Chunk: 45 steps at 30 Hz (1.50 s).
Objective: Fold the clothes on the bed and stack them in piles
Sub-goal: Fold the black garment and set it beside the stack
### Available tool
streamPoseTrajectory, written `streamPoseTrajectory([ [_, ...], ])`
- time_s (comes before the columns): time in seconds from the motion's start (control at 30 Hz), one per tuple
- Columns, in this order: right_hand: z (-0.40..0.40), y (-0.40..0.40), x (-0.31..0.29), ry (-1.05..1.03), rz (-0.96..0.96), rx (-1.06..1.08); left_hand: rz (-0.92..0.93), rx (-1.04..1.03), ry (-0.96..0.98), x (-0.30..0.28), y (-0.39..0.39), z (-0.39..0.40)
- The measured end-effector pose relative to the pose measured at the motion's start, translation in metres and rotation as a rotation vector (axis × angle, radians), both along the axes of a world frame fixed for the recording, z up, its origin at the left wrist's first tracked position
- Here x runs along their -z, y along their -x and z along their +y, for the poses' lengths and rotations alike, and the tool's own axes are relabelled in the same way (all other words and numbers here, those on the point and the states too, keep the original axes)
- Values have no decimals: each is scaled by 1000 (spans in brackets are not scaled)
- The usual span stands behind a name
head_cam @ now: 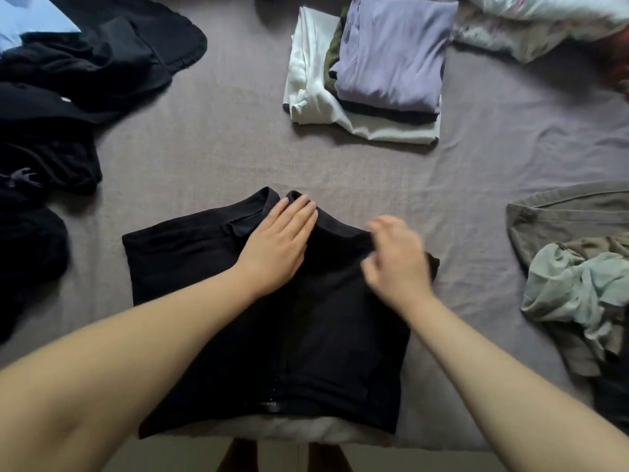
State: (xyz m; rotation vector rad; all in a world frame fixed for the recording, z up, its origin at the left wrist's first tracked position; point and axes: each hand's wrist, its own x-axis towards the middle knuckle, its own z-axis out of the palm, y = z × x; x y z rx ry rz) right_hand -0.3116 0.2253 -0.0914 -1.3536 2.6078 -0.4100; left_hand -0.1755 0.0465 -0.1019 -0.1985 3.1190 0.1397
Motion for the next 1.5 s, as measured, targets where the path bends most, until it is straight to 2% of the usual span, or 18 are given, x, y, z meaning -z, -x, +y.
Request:
streamPoseTrajectory([
  [0.07,-27,-33,10,47,-29,-353,-83,52,22,16,-8,-4],
  [0.13,-46,-48,30,-76,-51,-436,-163,-31,42,32,-19,-6],
  [0.27,-65,-36,66,-269,3,-228,-419,-384,34,56,-32,-26],
  [0.33,-72,-27,74,-306,-24,-179,-461,-433,24,62,-33,-33],
  [0.47,-77,-21,79,-265,-14,-80,-412,-440,-53,59,-25,-39],
  [0.57,-72,-21,76,-64,33,102,-343,-454,-99,52,-23,-39],
  [0.63,-68,-15,72,3,68,143,-272,-441,-154,48,-20,-41],
  [0.7,-65,-8,69,-49,102,145,-254,-399,-155,47,-14,-43],
  [0.8,-71,-10,68,-211,58,213,-386,-383,-150,50,-5,-48],
  [0.9,-68,-22,67,-197,-16,241,-501,-391,-161,42,9,-52],
  [0.97,-43,-34,59,-152,-46,332,-450,-378,-94,30,9,-47],
  [1.0,-24,-43,54,-110,-52,462,-369,-362,-48,25,3,-42],
  [1.1,37,-82,39,-20,-209,1051,-74,-242,-23,21,-41,-2],
  [1.13,54,-95,35,-27,-292,1175,-39,-205,-57,25,-62,18],
  [1.2,78,-110,27,17,-483,1273,-156,-219,-147,31,-98,57],
  [1.3,88,-113,10,155,-821,1269,-454,-315,-272,30,-115,86],
  [1.33,87,-111,2,196,-880,1231,-503,-345,-301,28,-111,86],
  [1.5,38,-116,-66,356,-969,828,-383,-408,-277,25,-61,37],
])
